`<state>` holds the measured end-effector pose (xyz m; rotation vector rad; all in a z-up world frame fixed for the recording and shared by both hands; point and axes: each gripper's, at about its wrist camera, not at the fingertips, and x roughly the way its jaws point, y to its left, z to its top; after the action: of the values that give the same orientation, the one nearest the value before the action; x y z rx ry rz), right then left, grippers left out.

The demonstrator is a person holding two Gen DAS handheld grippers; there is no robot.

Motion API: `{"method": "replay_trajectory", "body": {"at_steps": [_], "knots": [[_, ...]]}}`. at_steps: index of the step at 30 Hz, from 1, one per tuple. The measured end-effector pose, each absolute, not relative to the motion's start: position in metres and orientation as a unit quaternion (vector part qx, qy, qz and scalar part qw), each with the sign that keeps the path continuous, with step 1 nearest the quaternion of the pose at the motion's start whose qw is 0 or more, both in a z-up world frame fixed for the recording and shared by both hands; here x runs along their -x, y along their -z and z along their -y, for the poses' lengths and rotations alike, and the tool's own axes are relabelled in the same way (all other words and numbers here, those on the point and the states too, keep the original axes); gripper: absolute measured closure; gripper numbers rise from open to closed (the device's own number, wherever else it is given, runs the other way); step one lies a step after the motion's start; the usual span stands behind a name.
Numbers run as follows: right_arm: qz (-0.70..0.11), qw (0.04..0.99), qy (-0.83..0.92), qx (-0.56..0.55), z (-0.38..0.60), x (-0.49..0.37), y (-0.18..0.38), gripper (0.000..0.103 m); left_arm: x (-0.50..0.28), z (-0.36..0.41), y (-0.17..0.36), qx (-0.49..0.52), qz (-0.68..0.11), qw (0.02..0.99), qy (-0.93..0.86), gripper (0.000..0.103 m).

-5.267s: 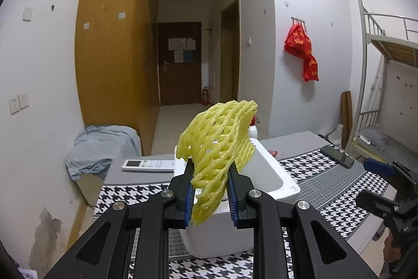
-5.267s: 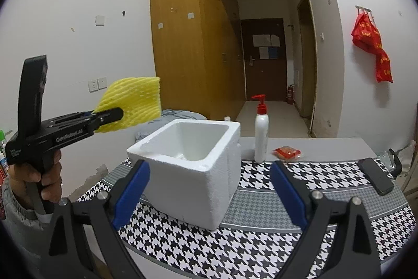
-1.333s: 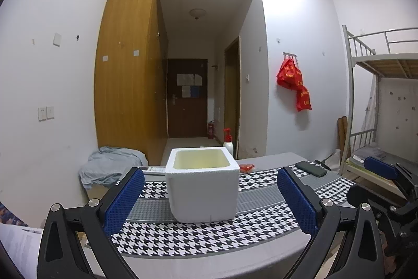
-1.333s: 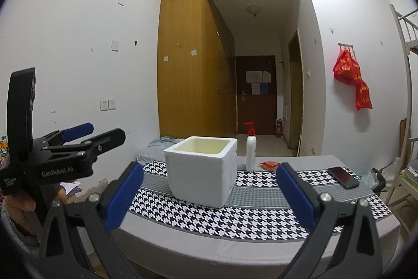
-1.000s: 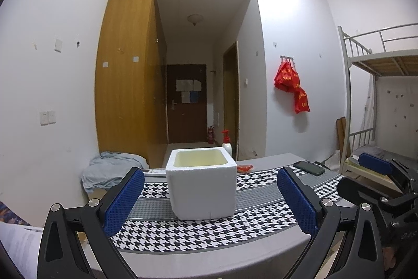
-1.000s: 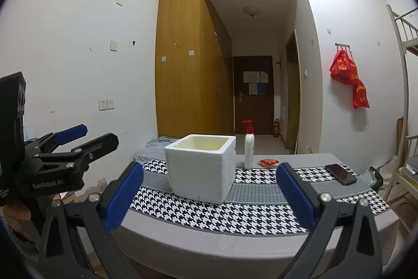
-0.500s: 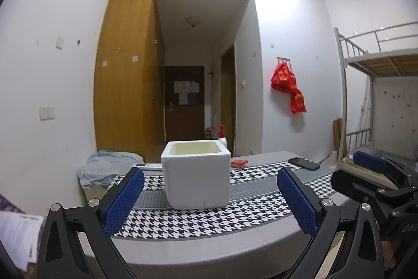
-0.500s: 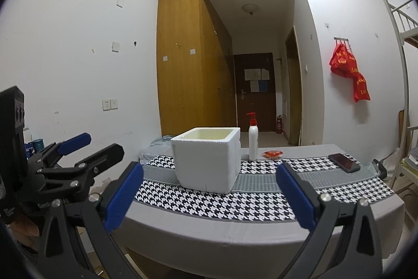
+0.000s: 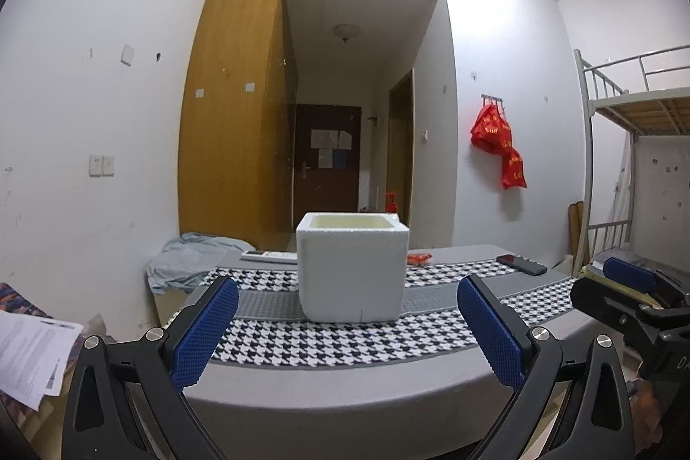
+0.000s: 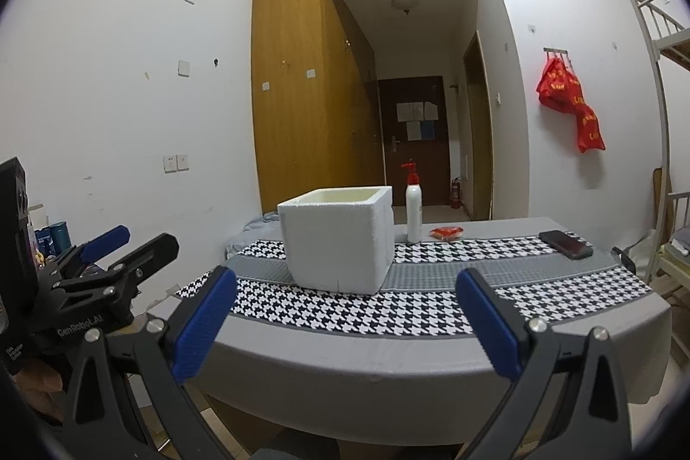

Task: Organize soft objects

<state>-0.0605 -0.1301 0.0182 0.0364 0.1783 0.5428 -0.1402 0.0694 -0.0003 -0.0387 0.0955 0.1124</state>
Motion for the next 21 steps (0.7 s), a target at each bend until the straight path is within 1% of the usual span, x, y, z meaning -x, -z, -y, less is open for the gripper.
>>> {"method": "replay_trajectory", "body": {"at_steps": [21], "knots": [[-0.086,0.960,-0.267,-0.014,0.131,0.072,-0.016,0.001,0.144,-0.063,0.001,0.009,-0.055,0.997,-0.043,0.001]]}}
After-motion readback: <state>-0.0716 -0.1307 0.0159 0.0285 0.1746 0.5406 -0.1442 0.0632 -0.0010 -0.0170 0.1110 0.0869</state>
